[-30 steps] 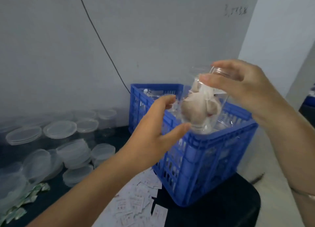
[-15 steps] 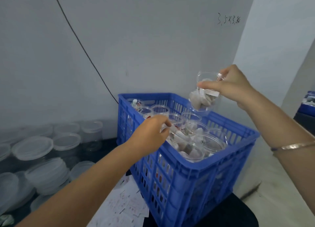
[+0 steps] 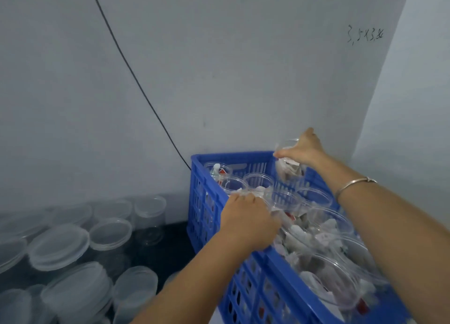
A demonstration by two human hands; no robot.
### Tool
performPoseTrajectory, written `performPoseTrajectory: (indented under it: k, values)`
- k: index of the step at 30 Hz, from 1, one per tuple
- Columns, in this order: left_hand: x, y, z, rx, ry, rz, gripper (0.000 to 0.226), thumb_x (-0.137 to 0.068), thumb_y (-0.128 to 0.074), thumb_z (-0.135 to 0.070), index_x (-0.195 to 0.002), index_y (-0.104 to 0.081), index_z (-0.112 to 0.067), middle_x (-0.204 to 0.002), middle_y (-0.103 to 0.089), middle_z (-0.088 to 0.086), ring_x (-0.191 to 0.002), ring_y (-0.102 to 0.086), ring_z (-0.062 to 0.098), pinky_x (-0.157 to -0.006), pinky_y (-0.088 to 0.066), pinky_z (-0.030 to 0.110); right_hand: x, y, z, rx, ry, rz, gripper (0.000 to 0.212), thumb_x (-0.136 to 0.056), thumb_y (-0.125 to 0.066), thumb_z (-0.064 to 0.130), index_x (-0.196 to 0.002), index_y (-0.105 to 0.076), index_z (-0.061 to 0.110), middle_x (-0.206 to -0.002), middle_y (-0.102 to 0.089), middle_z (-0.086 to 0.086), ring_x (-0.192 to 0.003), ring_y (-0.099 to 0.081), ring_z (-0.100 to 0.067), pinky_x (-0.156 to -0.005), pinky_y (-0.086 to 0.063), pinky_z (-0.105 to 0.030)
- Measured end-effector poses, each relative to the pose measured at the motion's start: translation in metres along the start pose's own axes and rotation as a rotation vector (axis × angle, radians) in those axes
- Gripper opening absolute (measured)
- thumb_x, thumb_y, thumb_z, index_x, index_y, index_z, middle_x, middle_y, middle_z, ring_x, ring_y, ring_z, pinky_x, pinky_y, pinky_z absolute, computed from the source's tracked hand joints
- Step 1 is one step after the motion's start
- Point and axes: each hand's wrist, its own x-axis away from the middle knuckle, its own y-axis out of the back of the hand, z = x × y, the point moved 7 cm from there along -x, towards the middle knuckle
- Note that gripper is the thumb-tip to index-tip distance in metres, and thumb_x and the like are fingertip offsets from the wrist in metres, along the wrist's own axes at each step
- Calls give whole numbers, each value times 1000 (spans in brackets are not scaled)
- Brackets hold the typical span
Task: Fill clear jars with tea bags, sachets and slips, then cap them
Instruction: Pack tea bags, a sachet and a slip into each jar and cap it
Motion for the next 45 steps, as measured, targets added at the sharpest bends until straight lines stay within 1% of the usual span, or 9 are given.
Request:
performPoseTrajectory:
  k: [5,9,15,20,26,30,36,41,45]
  values:
    - [-2,-5,2,-45,-3,-8,56,-100,-26,-47,-129,-51,-7,-131,-53,10,-123,-44,25,-114,-20,38,-18,-39,-29,28,-108,142,85,-74,-85,34,-135,-39,-1,-125,-53,-14,-96,-53,-19,-67,-45,-29]
    - [-3,-6,1,-75,-10,-5,56,-100,-23,-46,-133,-48,-9,-135,-51,8,-128,-41,23,-117,-14,37,-20,-68,-47,202,-132,388,41,-75,-76,41,-86,-49,13,-100,-52,-8,-66,-50,-17,-52,-36,-26]
    - [-3,-7,0,-61,-15,-11,55,-100,-23,-46,-135,-47,-11,-134,-51,6,-127,-42,22,-117,-14,37,-22,-62,-63,305,-216,508,53,-93,-61,40,-134,-44,11,-116,-55,-13,-75,-63,-21,-52,-40,-28]
    - [-1,-6,0,-43,-9,-11,55,-100,-23,-46,-135,-48,-11,-134,-51,6,-127,-42,22,-117,-12,37,-22,-64,-63,415,-167,535,27,-101,-54,27,-117,-57,5,-79,-62,-9,-56,-59,-18,-44,-41,-20]
    - [-1,-6,1,-12,-4,-9,55,-100,-24,-46,-134,-48,-11,-135,-51,7,-128,-42,22,-118,-12,38,-21,-58,-65,315,-215,502,42,-101,-56,34,-129,-46,4,-91,-69,-16,-44,-63,-17,-29,-39,-17]
    - [1,-5,1,27,-9,-47,53,-99,-26,-46,-131,-51,-10,-130,-53,6,-124,-44,22,-117,-14,38,-21,-50,-61,293,-235,462,49,-102,-55,35,-134,-45,0,-114,-64,-25,-79,-68,-32,-45,-41,-29]
    - [5,3,2,171,-43,-92,51,-96,-38,-47,-126,-55,-10,-127,-55,7,-121,-46,23,-112,-20,38,-4,-28,36,338,129,180,27,-96,-60,22,-85,-63,-2,-98,-65,-23,-89,-59,-32,-71,-41,-30]
    - [25,17,47,984,29,-295,21,-92,-58,-13,-111,-64,-7,-117,-64,9,-94,-57,15,-85,-43,23,69,-59,135,231,446,195,9,-89,-66,19,-92,-67,11,-97,-64,-9,-94,-58,-28,-79,-42,-31]
    - [62,33,137,1148,258,-609,16,-90,-50,4,-100,-63,3,-100,-67,17,-83,-61,19,-82,-51,32,135,-105,204,187,676,292,7,-87,-67,21,-92,-65,16,-93,-58,-2,-89,-52,-20,-77,-39,-27]
